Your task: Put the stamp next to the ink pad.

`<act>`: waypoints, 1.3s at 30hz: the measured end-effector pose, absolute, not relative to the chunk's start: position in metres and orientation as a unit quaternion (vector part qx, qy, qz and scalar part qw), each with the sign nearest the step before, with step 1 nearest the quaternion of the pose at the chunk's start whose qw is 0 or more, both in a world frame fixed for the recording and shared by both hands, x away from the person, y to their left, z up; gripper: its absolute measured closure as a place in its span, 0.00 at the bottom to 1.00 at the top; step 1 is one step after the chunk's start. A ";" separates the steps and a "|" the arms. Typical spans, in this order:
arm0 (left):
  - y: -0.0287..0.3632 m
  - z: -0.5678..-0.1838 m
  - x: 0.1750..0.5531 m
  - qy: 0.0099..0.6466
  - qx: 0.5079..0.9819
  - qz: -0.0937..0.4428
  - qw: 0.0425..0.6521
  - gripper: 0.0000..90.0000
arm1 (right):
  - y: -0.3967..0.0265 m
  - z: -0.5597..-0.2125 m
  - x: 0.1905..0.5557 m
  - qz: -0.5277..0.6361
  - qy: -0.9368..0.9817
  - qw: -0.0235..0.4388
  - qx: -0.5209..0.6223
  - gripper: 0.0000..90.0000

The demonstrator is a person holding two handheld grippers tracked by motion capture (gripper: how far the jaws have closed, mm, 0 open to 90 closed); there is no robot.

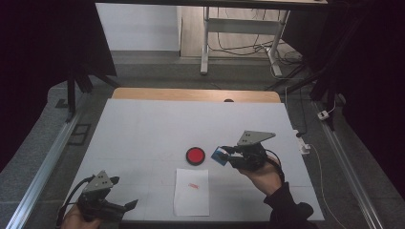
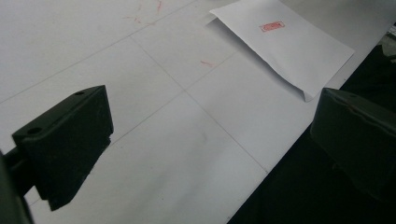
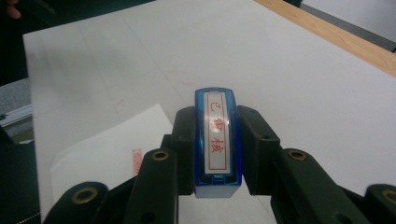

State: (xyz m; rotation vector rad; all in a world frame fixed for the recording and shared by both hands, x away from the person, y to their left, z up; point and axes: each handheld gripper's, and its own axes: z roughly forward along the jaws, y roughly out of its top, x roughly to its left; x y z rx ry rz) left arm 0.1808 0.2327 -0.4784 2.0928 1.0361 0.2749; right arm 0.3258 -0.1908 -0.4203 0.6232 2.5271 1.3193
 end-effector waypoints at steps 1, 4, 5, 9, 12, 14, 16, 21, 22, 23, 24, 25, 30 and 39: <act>0.233 -0.478 0.181 0.407 0.821 0.109 0.384 0.00 | -0.192 -0.421 0.327 0.448 0.860 0.114 0.215 0.78; 0.233 -0.478 0.181 0.406 0.822 0.109 0.383 0.00 | -0.195 -0.423 0.330 0.445 0.859 0.119 0.222 0.78; 0.233 -0.478 0.180 0.406 0.822 0.110 0.383 0.00 | -0.197 -0.423 0.331 0.442 0.860 0.122 0.224 0.78; 0.233 -0.478 0.180 0.408 0.823 0.110 0.381 0.00 | -0.202 -0.425 0.335 0.439 0.859 0.127 0.233 0.77; 0.234 -0.478 0.180 0.409 0.822 0.111 0.381 0.00 | -0.205 -0.427 0.337 0.435 0.858 0.133 0.240 0.77; 0.234 -0.478 0.180 0.410 0.822 0.111 0.379 0.00 | -0.207 -0.428 0.339 0.430 0.859 0.134 0.245 0.77; 0.234 -0.478 0.180 0.411 0.823 0.113 0.375 0.00 | -0.209 -0.430 0.341 0.428 0.858 0.136 0.248 0.77; 0.235 -0.478 0.181 0.414 0.822 0.112 0.374 0.00 | -0.215 -0.433 0.345 0.422 0.857 0.143 0.260 0.77; 0.235 -0.478 0.181 0.414 0.822 0.112 0.374 0.00 | -0.216 -0.433 0.346 0.420 0.857 0.144 0.262 0.77; 0.235 -0.478 0.181 0.415 0.822 0.111 0.374 0.00 | -0.217 -0.434 0.347 0.420 0.856 0.146 0.265 0.77; 0.235 -0.479 0.181 0.414 0.822 0.111 0.374 0.00 | -0.217 -0.435 0.348 0.419 0.855 0.150 0.266 0.77; 0.235 -0.479 0.181 0.415 0.822 0.111 0.374 0.00 | -0.219 -0.435 0.348 0.416 0.856 0.152 0.268 0.77; 0.236 -0.479 0.181 0.417 0.821 0.108 0.376 0.00 | -0.223 -0.438 0.352 0.410 0.854 0.155 0.280 0.77; 0.235 -0.479 0.181 0.414 0.824 0.106 0.373 0.00 | -0.229 -0.450 0.360 0.388 0.858 0.166 0.293 0.77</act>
